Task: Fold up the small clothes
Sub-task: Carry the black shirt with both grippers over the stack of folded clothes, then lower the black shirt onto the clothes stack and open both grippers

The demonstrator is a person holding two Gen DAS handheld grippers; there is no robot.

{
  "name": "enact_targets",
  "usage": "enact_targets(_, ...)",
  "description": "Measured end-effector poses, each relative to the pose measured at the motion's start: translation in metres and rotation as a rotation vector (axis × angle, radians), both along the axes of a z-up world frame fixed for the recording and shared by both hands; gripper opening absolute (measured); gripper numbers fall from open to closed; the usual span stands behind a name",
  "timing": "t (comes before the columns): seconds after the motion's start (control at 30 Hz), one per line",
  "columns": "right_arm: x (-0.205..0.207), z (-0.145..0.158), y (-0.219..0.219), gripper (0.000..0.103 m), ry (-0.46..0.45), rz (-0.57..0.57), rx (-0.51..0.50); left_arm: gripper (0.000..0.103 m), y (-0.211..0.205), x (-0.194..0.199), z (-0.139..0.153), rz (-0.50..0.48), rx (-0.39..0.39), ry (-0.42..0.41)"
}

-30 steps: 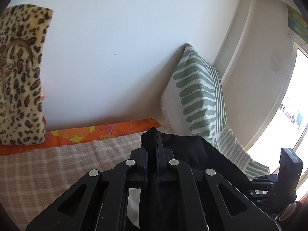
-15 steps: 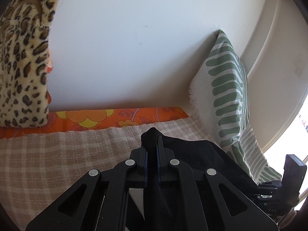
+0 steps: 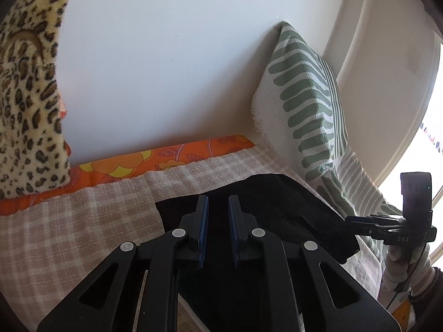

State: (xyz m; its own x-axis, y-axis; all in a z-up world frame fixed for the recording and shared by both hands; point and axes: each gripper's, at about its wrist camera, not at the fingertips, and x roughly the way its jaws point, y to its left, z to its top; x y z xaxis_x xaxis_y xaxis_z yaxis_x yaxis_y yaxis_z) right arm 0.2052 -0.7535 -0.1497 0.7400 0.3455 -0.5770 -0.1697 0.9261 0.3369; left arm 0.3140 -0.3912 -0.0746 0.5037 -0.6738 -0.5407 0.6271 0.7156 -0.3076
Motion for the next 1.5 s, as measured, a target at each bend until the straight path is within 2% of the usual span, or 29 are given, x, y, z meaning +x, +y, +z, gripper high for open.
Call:
enact_targets(0.17,0.017,0.009,0.009,0.032,-0.05,-0.109,-0.027,0.013,-0.037,-0.023,-0.01,-0.119,0.04,-0.002)
enact_targets(0.23,0.02,0.016,0.019,0.031,-0.095,-0.09,-0.032,0.013,-0.049,-0.028,-0.014,-0.148,0.037,0.005)
enact_targets(0.3,0.028,0.018,0.031,0.029,-0.097,-0.043,-0.018,0.013,-0.061,-0.029,-0.02,-0.177,0.044,0.035)
enact_targets(0.43,0.054,0.005,0.052,0.029,-0.033,-0.006,-0.093,0.013,-0.079,-0.028,-0.041,-0.224,0.102,0.105)
enact_targets(0.5,0.067,-0.007,0.051,0.028,0.004,-0.035,-0.12,0.013,-0.083,-0.03,-0.053,-0.242,0.126,0.126)
enact_targets(0.67,0.091,-0.037,0.037,0.027,0.1,-0.125,-0.188,0.013,-0.082,-0.037,-0.066,-0.246,0.119,0.104)
enact_targets(0.8,0.083,-0.033,0.029,0.028,0.076,-0.132,-0.154,0.013,-0.077,-0.042,-0.053,-0.238,0.123,0.112)
enact_targets(0.93,0.062,-0.017,0.032,0.032,0.028,-0.13,-0.153,0.014,-0.06,-0.062,-0.027,-0.231,0.099,0.062)
enact_targets(0.97,0.055,-0.012,0.032,0.032,0.014,-0.132,-0.138,0.017,-0.053,-0.068,-0.02,-0.229,0.093,0.052)
enact_targets(1.03,0.042,-0.002,0.033,0.032,-0.01,-0.137,-0.116,0.031,-0.04,-0.08,-0.006,-0.206,0.091,0.027)
enact_targets(1.1,0.028,0.007,0.037,0.033,-0.038,-0.142,-0.106,0.037,-0.021,-0.088,0.006,-0.187,0.079,0.007)
enact_targets(1.3,-0.017,0.031,0.06,0.037,-0.112,-0.122,-0.09,0.047,0.03,-0.109,0.031,-0.101,0.05,-0.023)
enact_targets(1.43,-0.043,0.038,0.079,0.04,-0.128,-0.124,-0.097,0.052,0.049,-0.127,0.042,-0.075,0.064,-0.052)
enact_targets(1.5,-0.056,0.041,0.088,0.045,-0.132,-0.127,-0.105,0.061,0.057,-0.138,0.047,-0.068,0.073,-0.066)
